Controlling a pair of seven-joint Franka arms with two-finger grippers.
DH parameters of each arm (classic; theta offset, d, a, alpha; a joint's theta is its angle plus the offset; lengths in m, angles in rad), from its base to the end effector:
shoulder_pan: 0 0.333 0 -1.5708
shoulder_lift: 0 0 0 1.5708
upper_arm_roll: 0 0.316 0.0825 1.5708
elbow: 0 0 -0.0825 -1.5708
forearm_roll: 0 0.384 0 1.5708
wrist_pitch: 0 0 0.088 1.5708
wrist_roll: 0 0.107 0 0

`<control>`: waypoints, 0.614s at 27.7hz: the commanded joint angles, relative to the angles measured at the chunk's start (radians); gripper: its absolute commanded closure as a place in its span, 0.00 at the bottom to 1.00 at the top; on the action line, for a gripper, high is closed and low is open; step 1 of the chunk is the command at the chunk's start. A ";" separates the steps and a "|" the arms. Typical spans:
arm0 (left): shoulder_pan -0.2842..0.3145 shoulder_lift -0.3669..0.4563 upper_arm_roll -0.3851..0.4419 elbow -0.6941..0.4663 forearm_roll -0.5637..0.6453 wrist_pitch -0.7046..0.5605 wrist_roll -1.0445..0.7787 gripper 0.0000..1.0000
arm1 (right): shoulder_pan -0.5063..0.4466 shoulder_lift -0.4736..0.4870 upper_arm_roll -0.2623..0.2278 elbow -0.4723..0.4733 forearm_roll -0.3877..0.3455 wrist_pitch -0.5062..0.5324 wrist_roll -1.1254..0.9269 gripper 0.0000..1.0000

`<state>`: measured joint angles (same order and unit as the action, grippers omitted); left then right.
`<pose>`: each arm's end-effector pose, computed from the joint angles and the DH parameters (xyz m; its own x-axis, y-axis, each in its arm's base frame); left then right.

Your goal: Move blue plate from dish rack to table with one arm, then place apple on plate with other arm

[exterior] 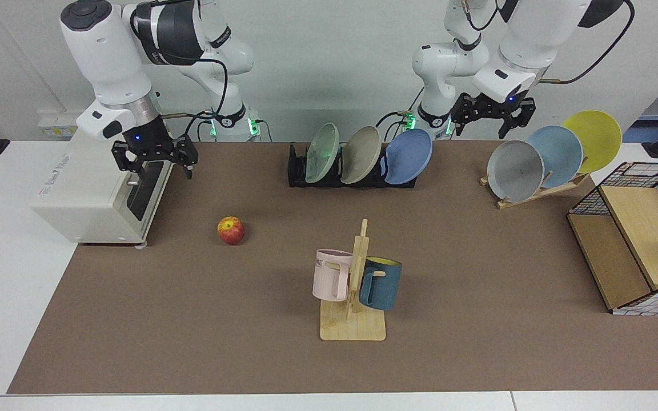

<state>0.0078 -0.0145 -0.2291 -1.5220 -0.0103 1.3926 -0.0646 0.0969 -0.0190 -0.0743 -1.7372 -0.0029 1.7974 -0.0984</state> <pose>0.5177 -0.1188 0.6402 0.9810 -0.1560 -0.1152 -0.1571 -0.9876 -0.0005 0.5645 0.0122 0.5760 0.9895 0.1212 0.0785 0.1208 -0.9926 0.0092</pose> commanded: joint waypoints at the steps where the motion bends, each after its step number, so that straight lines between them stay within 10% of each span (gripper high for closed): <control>1: 0.004 -0.002 0.002 -0.003 -0.017 0.020 0.014 0.00 | -0.017 -0.024 0.011 -0.024 0.018 -0.006 -0.004 0.00; 17: 0.003 -0.002 0.001 -0.001 -0.019 0.056 0.000 0.00 | -0.017 -0.024 0.011 -0.024 0.020 -0.004 -0.006 0.00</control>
<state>0.0077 -0.0142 -0.2307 -1.5224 -0.0131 1.4500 -0.0643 0.0969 -0.0191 -0.0741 -1.7372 -0.0029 1.7974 -0.0984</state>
